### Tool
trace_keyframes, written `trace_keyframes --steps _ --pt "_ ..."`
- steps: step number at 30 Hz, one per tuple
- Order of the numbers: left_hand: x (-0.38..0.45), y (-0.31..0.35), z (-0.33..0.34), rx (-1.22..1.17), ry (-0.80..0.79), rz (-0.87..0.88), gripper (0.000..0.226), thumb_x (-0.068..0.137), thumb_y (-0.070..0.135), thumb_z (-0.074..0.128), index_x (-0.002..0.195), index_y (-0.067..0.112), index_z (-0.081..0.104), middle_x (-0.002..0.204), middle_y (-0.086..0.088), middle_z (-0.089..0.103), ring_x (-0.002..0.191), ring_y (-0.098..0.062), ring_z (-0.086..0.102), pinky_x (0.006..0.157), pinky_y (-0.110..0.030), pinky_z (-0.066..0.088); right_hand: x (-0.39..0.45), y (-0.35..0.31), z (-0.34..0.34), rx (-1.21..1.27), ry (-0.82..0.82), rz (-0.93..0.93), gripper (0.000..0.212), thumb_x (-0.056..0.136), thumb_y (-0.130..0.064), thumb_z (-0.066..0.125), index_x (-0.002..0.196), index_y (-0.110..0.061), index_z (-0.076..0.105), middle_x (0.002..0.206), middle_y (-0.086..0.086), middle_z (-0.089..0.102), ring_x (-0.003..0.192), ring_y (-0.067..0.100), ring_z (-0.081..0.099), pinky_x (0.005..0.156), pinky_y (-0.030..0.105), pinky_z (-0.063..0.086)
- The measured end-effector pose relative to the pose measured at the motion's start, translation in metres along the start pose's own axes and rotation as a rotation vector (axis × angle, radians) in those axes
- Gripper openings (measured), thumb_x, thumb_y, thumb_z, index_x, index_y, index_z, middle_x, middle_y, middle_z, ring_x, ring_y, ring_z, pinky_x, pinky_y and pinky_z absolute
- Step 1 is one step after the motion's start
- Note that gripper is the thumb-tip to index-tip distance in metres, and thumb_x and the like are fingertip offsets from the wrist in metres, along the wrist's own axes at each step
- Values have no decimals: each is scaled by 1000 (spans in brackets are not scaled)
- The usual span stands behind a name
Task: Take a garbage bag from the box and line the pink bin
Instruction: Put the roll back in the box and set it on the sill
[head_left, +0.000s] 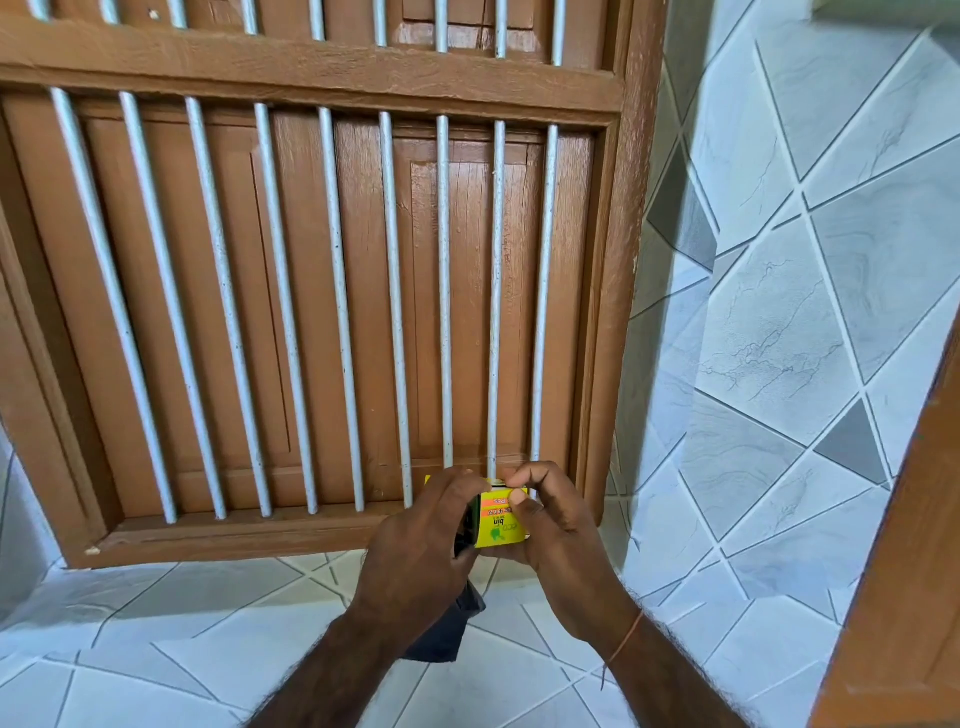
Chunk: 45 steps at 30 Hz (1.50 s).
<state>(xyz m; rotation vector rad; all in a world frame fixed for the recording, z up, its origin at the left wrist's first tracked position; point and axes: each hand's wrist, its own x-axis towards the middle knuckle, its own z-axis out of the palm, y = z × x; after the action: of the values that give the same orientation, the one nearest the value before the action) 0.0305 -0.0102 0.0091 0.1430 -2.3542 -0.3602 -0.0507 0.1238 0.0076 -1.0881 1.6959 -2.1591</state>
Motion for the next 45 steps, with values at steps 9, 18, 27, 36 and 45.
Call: trace_keyframes --steps 9,18,27,36,45 --pt "-1 1 -1 93 -45 68 94 53 31 92 131 33 39 119 -2 67 78 -16 71 50 -23 56 2 0 -2 -59 22 -4 9 96 -28 51 101 -23 58 108 1 62 102 28 68 73 54 61" --pt "-4 -2 2 8 -68 39 81 52 30 92 118 30 46 114 1 69 72 -15 71 56 -13 49 2 0 -2 -77 27 79 18 99 -20 50 114 -21 60 108 2 65 98 26 70 74 46 62" --pt "-5 -1 6 -2 -119 -39 74 79 42 72 141 37 31 137 10 53 102 -14 65 78 -21 51 6 1 -5 -122 40 134 12 97 -19 54 98 -16 66 94 3 68 88 27 71 70 48 62" --pt "2 -15 9 82 -166 -16 74 83 48 65 145 38 24 145 13 43 115 -13 57 89 -24 49 7 11 -25 -874 -208 -153 58 83 -29 72 136 -30 50 124 -16 54 107 0 50 89 16 50" --pt "9 -41 -16 54 -54 -172 76 80 50 67 144 40 27 140 9 50 107 -14 59 83 -30 49 33 68 -52 -355 153 137 30 89 -39 63 94 -10 70 93 19 67 77 23 65 83 50 58"
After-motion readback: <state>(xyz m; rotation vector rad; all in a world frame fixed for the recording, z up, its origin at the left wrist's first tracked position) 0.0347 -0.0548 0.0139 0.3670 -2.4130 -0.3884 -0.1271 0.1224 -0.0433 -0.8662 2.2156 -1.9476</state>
